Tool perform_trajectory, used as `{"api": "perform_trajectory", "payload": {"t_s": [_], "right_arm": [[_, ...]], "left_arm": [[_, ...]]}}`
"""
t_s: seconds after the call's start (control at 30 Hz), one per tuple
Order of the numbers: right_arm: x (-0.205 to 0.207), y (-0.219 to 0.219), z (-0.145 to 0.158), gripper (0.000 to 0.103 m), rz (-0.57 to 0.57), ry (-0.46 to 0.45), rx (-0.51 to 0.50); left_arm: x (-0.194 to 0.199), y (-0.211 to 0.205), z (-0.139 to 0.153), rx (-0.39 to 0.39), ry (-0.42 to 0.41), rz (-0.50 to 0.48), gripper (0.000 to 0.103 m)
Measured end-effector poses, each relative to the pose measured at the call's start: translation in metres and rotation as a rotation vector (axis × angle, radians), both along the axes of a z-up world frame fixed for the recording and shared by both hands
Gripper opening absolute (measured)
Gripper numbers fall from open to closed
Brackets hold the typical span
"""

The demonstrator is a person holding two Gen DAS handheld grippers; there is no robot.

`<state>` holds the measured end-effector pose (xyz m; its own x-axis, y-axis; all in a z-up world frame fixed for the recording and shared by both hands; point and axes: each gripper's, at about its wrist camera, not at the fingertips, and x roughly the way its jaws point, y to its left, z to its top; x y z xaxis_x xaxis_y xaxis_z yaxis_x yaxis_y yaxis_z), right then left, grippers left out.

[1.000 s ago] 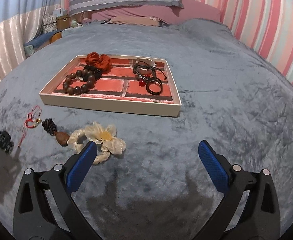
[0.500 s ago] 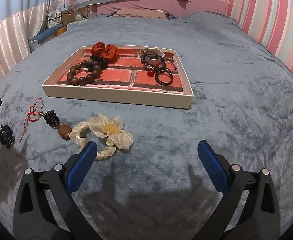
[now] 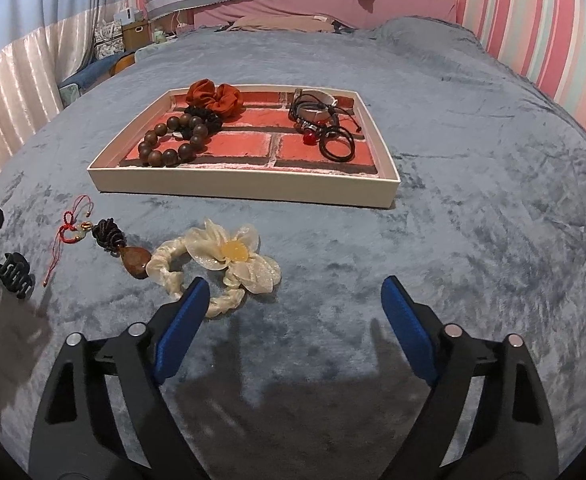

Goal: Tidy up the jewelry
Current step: 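Withdraw both open tools from the tray toward the remaining jewelry, then grasp the black beaded bracelet with the left tool while the right tool grasps the cream flower scrunchie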

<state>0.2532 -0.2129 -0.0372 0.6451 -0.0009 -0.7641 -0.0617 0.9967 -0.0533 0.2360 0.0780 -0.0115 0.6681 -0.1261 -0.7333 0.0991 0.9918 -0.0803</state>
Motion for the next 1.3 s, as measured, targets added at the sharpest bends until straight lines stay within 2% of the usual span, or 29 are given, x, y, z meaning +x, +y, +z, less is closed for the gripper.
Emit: {"api": "perform_trajectory", "payload": {"t_s": [0.5, 0.63, 0.7, 0.97, 1.07, 1.17, 1.27, 1.3], "right_arm": [[0.020, -0.004, -0.020, 0.076, 0.017, 0.050, 0.020], [0.027, -0.003, -0.027, 0.070, 0.026, 0.071, 0.026], [0.030, -0.002, -0.029, 0.068, 0.032, 0.075, 0.030], [0.038, 0.006, -0.033, 0.061, 0.062, 0.086, 0.056], [0.040, 0.009, -0.036, 0.056, 0.079, 0.101, 0.078], [0.042, 0.011, -0.041, 0.048, 0.088, 0.109, 0.091], [0.041, 0.010, -0.040, 0.037, 0.095, 0.103, 0.093], [0.041, 0.010, -0.039, 0.029, 0.097, 0.101, 0.093]], "left_arm": [[0.030, -0.065, -0.022, 0.006, 0.042, -0.110, 0.081], [0.040, -0.076, -0.033, 0.004, 0.060, -0.126, 0.080], [0.047, -0.079, -0.040, -0.009, 0.083, -0.132, 0.071], [0.064, -0.083, -0.058, -0.035, 0.120, -0.127, 0.062], [0.066, -0.085, -0.060, -0.029, 0.115, -0.132, 0.053], [0.068, -0.086, -0.060, -0.046, 0.119, -0.151, 0.043], [0.067, -0.089, -0.061, -0.044, 0.113, -0.164, 0.037], [0.067, -0.090, -0.061, -0.044, 0.112, -0.169, 0.033]]}}
